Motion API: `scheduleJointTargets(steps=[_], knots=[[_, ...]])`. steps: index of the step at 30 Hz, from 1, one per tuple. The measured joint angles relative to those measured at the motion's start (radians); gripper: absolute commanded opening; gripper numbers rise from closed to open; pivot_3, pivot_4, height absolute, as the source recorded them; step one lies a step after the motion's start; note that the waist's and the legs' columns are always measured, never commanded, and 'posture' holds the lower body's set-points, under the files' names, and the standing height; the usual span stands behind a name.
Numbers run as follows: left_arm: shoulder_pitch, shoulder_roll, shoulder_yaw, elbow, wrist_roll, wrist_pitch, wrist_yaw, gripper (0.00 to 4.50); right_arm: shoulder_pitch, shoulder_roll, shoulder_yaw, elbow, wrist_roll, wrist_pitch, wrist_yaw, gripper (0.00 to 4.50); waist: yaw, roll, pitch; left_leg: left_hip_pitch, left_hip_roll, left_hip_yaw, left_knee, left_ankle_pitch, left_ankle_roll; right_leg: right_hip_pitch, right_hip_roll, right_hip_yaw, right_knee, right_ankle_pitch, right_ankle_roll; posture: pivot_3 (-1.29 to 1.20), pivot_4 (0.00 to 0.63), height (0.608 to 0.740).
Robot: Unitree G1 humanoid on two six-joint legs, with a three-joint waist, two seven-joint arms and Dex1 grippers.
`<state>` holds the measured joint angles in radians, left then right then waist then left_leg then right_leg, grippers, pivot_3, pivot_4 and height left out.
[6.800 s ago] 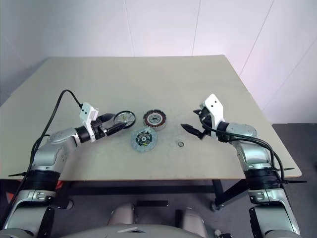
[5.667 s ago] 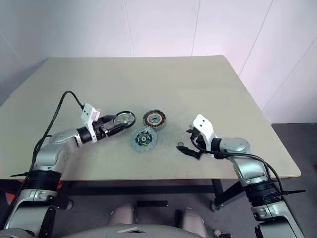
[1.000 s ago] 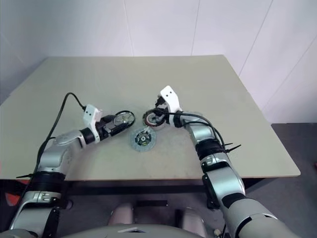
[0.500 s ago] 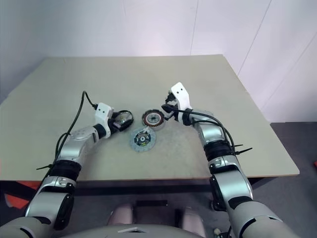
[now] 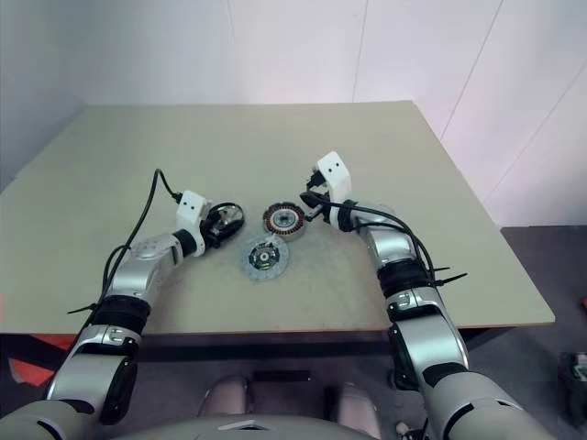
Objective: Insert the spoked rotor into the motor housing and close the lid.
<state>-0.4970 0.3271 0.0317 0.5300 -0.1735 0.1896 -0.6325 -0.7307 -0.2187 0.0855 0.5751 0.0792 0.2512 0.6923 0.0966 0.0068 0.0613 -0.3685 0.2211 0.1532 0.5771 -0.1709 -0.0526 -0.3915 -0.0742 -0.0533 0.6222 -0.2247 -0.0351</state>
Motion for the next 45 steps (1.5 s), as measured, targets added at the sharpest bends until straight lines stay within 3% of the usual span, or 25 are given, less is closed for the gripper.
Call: scheduleJointTargets(steps=[23,31,34,40,45], knots=[[0.0,-0.029,0.042,0.002,-0.052,0.005,0.012,2.6,0.0,0.0,0.0,0.0,0.0,-0.001,-0.014,0.0,0.0,0.0,0.0,0.0,0.0,0.0,0.0,0.0,0.0,0.0,0.0,0.0,0.0,0.0,0.0,0.0,0.0,0.74],[-0.015,-0.103,0.214,-0.131,-0.356,0.287,0.009,2.6,0.0,-0.001,-0.001,0.0,0.0,-0.002,-0.018,0.0,0.0,0.0,0.0,-0.001,0.0,0.001,0.0,0.0,0.0,-0.001,0.0,0.0,0.0,0.0,0.0,0.0,0.0,0.74],[-0.021,-0.147,0.308,-0.149,-0.529,0.466,0.038,2.6,0.0,-0.002,-0.002,0.0,0.0,-0.002,-0.019,0.0,0.0,0.0,0.0,-0.001,0.0,0.001,0.0,0.0,0.0,-0.001,0.0,0.0,0.0,0.0,0.0,0.0,0.0,0.74],[-0.029,-0.258,0.488,-0.133,-0.839,0.74,0.154,2.6,0.0,-0.004,-0.003,0.0,0.0,-0.002,-0.019,0.0,0.0,-0.001,0.001,-0.001,-0.001,0.001,0.0,0.0,0.001,0.0,0.0,0.0,-0.001,0.0,0.0,0.0,0.0,0.74],[-0.035,-0.341,0.649,-0.021,-1.059,0.819,0.263,2.6,0.0,-0.006,-0.011,0.0,0.018,0.007,-0.005,0.0,0.0,-0.003,0.002,-0.001,-0.001,0.001,0.0,-0.001,0.001,0.0,0.0,0.0,-0.002,0.0,0.0,0.0,0.0,0.74]])
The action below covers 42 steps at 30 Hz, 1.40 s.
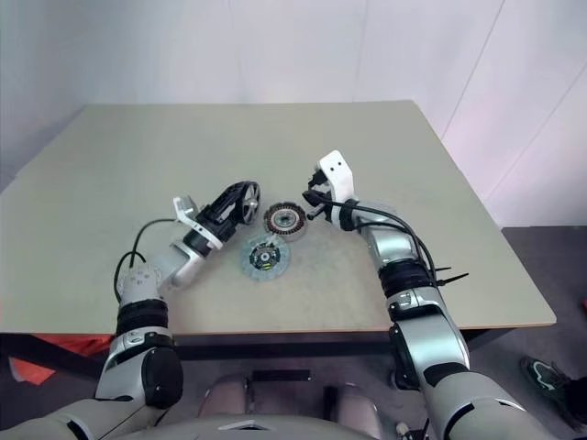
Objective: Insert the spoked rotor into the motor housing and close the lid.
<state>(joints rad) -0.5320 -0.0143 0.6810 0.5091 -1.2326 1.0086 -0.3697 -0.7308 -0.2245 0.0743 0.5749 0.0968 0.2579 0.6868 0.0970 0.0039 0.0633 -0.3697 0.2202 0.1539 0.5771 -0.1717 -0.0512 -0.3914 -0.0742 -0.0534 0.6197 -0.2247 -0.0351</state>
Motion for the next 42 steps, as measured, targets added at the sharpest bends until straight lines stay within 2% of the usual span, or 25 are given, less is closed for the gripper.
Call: scheduleJointTargets(steps=[3,8,13,16,21,28,42], knots=[[-0.003,-0.037,0.042,0.005,-0.104,0.015,0.055,2.6,0.011,0.011,-0.056,-0.042,0.076,0.049,0.025,0.0,0.002,-0.002,0.001,-0.001,0.0,0.0,0.0,-0.001,0.001,0.0,0.0,0.0,-0.001,0.0,0.0,0.0,0.0,0.74],[-0.042,-0.132,0.058,-0.057,-0.292,0.019,0.143,2.6,0.047,0.049,-0.159,-0.22,0.276,0.185,0.063,0.0,0.011,-0.004,0.002,-0.001,0.0,0.0,0.0,-0.002,0.003,0.002,0.0,-0.001,-0.004,0.0,0.0,0.0,0.0,0.74],[-0.051,-0.139,-0.017,-0.089,-0.396,0.018,0.189,2.6,0.068,0.074,-0.201,-0.317,0.392,0.268,0.063,0.0,0.008,-0.004,0.002,0.001,0.0,0.0,-0.001,-0.001,0.002,0.003,0.0,-0.001,-0.004,0.0,0.0,0.0,0.0,0.74],[-0.051,-0.139,-0.041,-0.085,-0.426,0.006,0.2,2.6,0.068,0.074,-0.201,-0.318,0.403,0.276,0.054,0.65,0.009,-0.004,0.002,0.001,0.0,0.0,-0.001,0.001,-0.001,0.003,0.0,-0.001,-0.004,0.0,0.001,0.0,0.0,0.74],[-0.051,-0.139,-0.068,-0.073,-0.457,-0.01,0.203,2.6,0.074,0.066,-0.17,-0.337,0.384,0.254,0.048,2.32,0.009,-0.004,0.002,0.0,0.0,0.0,-0.001,0.001,-0.002,0.003,0.0,-0.001,-0.005,0.0,0.001,0.0,0.0,0.74],[-0.051,-0.138,-0.1,-0.04,-0.477,-0.027,0.197,2.6,0.092,0.063,-0.101,-0.389,0.348,0.206,0.054,2.32,0.009,-0.004,0.002,0.0,0.0,0.0,-0.001,0.001,-0.002,0.003,0.0,-0.001,-0.006,0.001,0.002,0.0,0.0,0.74],[-0.063,-0.132,-0.124,-0.004,-0.472,-0.046,0.167,2.6,0.092,0.073,-0.056,-0.395,0.325,0.191,0.052,2.32,0.009,-0.004,0.002,0.0,0.0,-0.001,-0.001,0.001,-0.002,0.004,0.0,-0.001,-0.006,0.001,0.002,0.0,0.0,0.74]])
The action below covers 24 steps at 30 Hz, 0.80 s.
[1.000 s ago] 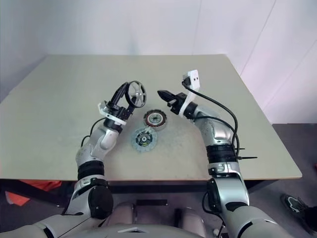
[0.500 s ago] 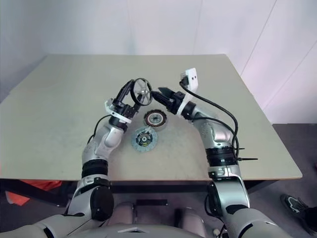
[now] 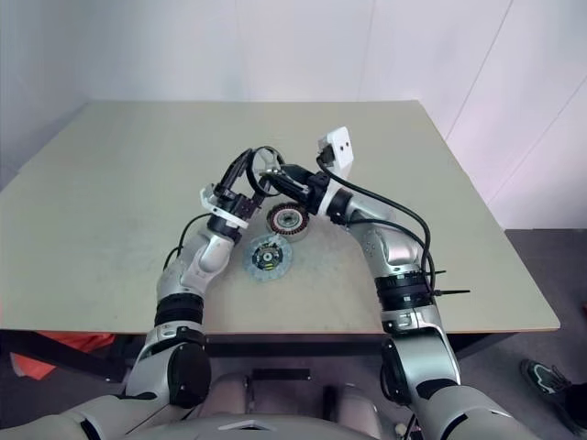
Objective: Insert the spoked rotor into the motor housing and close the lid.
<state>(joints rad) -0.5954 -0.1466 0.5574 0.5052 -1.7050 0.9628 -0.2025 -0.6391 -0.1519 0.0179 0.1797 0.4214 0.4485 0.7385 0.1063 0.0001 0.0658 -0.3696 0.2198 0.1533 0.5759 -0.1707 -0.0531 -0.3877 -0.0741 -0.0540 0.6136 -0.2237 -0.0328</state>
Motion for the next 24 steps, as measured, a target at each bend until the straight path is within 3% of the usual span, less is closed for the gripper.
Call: scheduleJointTargets(steps=[4,9,18,24], knots=[[0.0,0.0,-0.002,0.002,0.002,-0.005,-0.002,2.6,0.0,0.001,0.003,0.0,-0.004,-0.003,0.0,2.32,0.0,0.0,0.0,0.0,0.0,0.0,0.0,0.0,0.0,0.0,0.0,0.0,0.0,0.0,0.0,0.0,0.0,0.74],[-0.003,0.003,-0.007,0.002,0.026,-0.016,-0.012,2.6,0.0,0.003,0.004,0.0,-0.009,-0.004,-0.001,1.23,0.0,0.0,0.0,0.0,0.0,0.0,0.0,0.0,0.0,0.0,0.0,0.0,0.0,0.0,0.0,0.0,0.0,0.74],[-0.006,0.011,-0.019,-0.011,0.117,-0.034,-0.074,2.6,0.0,0.005,0.005,0.0,-0.027,-0.005,0.0,1.23,0.0,0.0,0.0,0.001,0.0,0.0,0.0,0.0,0.0,0.001,0.0,0.0,0.0,0.0,0.0,0.0,0.0,0.74],[-0.007,0.011,-0.041,-0.02,0.169,-0.047,-0.122,4.46,0.001,0.014,0.006,0.001,-0.031,-0.008,-0.009,1.23,0.0,0.0,0.0,0.001,0.0,0.0,0.0,0.0,0.0,0.001,0.0,0.0,0.0,0.0,0.0,0.0,0.0,0.74]])
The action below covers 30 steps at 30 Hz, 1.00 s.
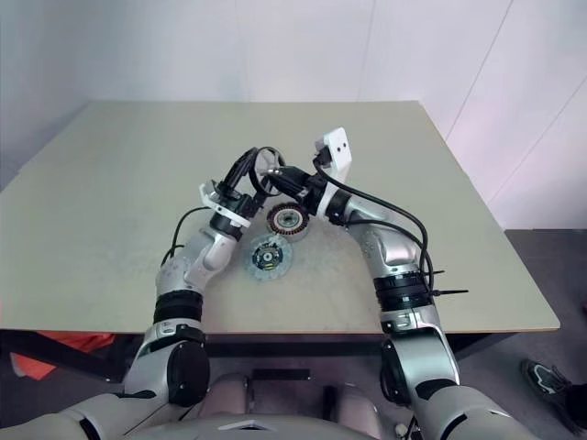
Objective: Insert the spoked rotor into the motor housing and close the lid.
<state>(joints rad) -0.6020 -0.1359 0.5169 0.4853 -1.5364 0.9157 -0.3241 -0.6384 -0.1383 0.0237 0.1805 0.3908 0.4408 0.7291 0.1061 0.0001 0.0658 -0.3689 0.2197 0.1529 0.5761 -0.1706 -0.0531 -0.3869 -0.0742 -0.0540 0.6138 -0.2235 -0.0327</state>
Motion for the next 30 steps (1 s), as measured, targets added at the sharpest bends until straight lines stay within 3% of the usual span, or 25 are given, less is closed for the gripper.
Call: scheduleJointTargets(steps=[9,19,23,30], knots=[[-0.007,0.009,0.003,0.008,0.006,0.0,0.003,4.46,0.0,0.001,0.0,0.002,-0.001,-0.004,-0.007,1.23,0.0,0.0,0.0,0.0,0.0,0.0,0.0,0.0,0.0,0.0,0.0,0.0,0.0,0.0,0.0,0.0,0.0,0.74],[0.105,0.133,0.008,-0.063,0.05,0.01,0.002,4.46,-0.004,-0.026,-0.013,0.062,-0.027,-0.03,-0.043,1.23,-0.003,0.0,0.0,0.001,0.0,0.0,0.0,0.0,0.0,0.0,0.0,0.0,0.001,0.0,0.0,0.0,0.0,0.74],[0.149,0.204,0.025,-0.095,0.077,0.001,-0.003,4.46,-0.005,-0.1,0.011,0.082,-0.094,-0.041,-0.046,1.23,-0.002,0.0,0.0,0.001,0.0,0.0,0.001,0.0,0.0,0.001,0.0,0.0,0.001,0.0,0.0,0.0,0.0,0.74],[0.172,0.296,0.063,-0.097,0.131,-0.045,-0.032,4.46,0.032,-0.223,0.177,-0.045,-0.198,0.004,0.053,1.23,-0.002,0.0,0.0,0.002,0.0,-0.001,0.001,0.0,0.0,0.001,0.0,0.0,0.001,0.0,0.0,0.0,0.0,0.74]])
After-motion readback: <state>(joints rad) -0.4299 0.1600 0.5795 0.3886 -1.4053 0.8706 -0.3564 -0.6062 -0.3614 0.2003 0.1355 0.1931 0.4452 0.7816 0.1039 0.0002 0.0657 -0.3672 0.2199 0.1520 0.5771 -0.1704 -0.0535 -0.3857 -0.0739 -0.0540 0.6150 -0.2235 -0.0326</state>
